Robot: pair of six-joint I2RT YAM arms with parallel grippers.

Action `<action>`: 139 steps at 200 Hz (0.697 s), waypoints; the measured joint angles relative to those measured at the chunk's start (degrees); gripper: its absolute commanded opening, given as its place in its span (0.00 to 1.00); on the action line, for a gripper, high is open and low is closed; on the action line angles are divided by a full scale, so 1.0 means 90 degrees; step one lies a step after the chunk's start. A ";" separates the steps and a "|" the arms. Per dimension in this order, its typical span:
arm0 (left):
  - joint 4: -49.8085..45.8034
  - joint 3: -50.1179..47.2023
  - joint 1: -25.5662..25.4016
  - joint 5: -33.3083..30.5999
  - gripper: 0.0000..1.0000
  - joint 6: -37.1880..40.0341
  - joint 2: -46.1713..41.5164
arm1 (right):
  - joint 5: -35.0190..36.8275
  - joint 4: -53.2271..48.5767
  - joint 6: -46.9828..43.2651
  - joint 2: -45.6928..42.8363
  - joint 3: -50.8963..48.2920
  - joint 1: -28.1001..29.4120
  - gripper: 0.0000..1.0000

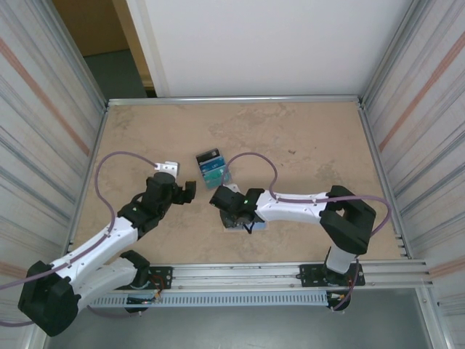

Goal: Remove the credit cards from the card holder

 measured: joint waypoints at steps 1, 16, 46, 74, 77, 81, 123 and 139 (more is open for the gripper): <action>0.0000 0.0000 0.0000 0.0000 0.99 0.0000 0.0000 | 0.0000 0.0000 0.0002 0.0005 0.0002 0.0000 0.46; 0.0000 0.0000 0.0000 0.0000 0.99 0.0000 0.0032 | -0.0034 0.0000 0.0002 0.0100 0.0002 -0.0002 0.47; 0.0000 0.0000 0.0000 0.0000 0.99 0.0000 0.0141 | -0.0180 0.0010 0.0002 0.0245 0.0002 -0.0002 0.50; 0.0000 0.0000 0.0000 0.0000 0.99 0.0000 0.0206 | -0.0304 0.0032 0.0002 0.0284 0.0002 -0.0002 0.51; 0.0000 0.0000 0.0000 0.0000 0.99 0.0000 0.0209 | -0.0313 0.0036 0.0002 0.0284 0.0002 0.0000 0.51; -0.0002 0.0000 0.0000 0.0000 0.99 0.0002 0.0209 | -0.0316 0.0039 0.0002 0.0287 0.0002 -0.0002 0.51; 0.0000 0.0002 0.0005 0.0002 0.99 0.0002 0.0250 | -0.0321 0.0100 0.0007 0.0367 0.0002 -0.0002 0.49; -0.0005 0.0002 0.0005 0.0005 0.99 0.0002 0.0267 | -0.0325 0.0124 0.0027 0.0367 -0.0002 -0.0007 0.49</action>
